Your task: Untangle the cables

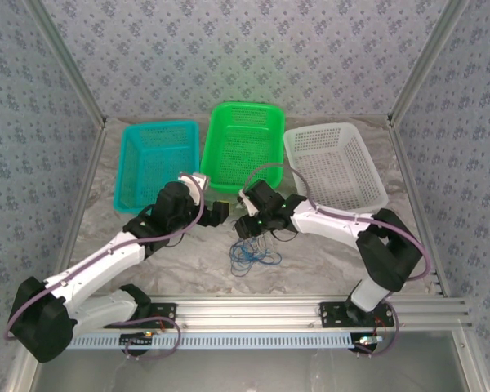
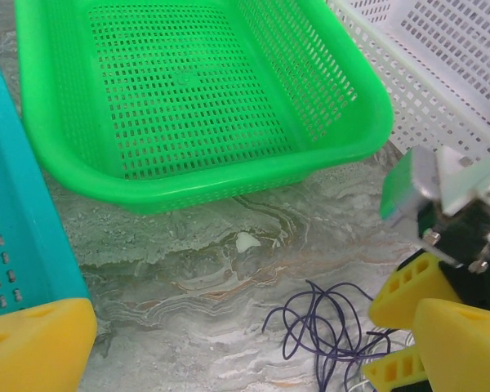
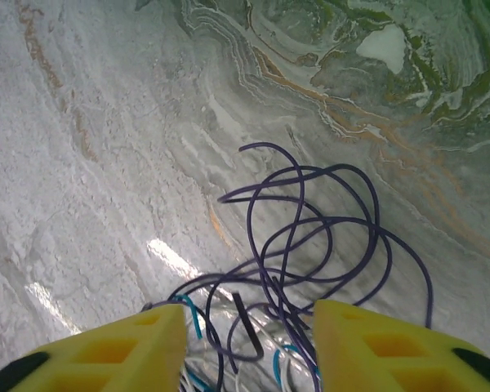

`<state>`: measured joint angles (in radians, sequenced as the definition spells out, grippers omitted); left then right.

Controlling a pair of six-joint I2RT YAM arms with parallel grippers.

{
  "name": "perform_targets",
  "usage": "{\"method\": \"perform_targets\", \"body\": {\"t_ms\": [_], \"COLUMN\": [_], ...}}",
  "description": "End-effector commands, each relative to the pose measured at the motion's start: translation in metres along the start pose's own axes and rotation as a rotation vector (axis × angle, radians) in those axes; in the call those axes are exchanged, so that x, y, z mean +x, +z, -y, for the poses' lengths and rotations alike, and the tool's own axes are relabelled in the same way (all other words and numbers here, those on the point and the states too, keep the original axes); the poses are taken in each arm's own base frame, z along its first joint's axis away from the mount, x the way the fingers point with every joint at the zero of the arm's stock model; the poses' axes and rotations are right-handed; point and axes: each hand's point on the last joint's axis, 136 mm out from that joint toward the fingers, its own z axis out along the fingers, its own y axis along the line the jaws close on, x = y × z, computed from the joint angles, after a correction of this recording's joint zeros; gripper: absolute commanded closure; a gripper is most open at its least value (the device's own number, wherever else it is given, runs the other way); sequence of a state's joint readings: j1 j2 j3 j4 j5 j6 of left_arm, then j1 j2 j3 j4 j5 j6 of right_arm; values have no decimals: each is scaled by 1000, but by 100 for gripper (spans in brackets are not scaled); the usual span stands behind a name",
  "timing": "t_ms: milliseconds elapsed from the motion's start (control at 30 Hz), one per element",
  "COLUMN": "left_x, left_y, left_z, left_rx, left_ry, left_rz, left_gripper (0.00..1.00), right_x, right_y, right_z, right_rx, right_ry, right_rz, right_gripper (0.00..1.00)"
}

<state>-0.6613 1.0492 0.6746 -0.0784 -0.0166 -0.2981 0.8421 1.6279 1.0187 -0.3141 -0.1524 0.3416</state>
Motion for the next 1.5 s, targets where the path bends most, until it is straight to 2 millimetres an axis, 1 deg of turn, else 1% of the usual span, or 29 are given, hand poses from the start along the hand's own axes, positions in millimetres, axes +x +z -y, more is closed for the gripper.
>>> {"method": "perform_targets", "body": {"t_ms": [0,100,167,300,467,633,767,867,1000,1167,1233,1367,1467], "left_x": [-8,-9,-10,-13,-22,-31,-42,-48,-56,-68,-71,-73,-74], "left_y": [-1,-1,-2,-1,2,5,4,5,9,15,18,26,26], "left_z": [2,2,2,4,15,34,52,63,79,109,117,121,124], "left_rx": [-1,-2,0,10,66,168,253,299,343,420,429,389,391], "left_ry": [-6,-5,-2,1,0,6,16,26,49,93,109,117,120], "left_rz": [24,21,24,43,72,92,132,157,172,197,207,232,252], "left_gripper": [1,1,0,1,0,0,1,0,0,1,1,1,1], "right_x": [-2,-2,-6,-24,-49,-71,-84,-91,-95,-94,-93,-90,-90], "right_y": [7,2,-10,-45,-92,-132,-159,-174,-186,-187,-186,-186,-188], "right_z": [-3,-2,-1,0,-6,-16,-17,-16,-17,-19,-19,-18,-18], "right_rx": [-3,3,14,-8,-75,-172,-209,-232,-245,-271,-269,-270,-279], "right_ry": [1,0,-7,-17,-23,-15,5,24,30,37,44,58,67], "right_rz": [18,34,61,134,215,277,337,377,405,401,396,402,414], "right_gripper": [71,91,100,100,100,100,100,100,100,100,100,100,100]}}
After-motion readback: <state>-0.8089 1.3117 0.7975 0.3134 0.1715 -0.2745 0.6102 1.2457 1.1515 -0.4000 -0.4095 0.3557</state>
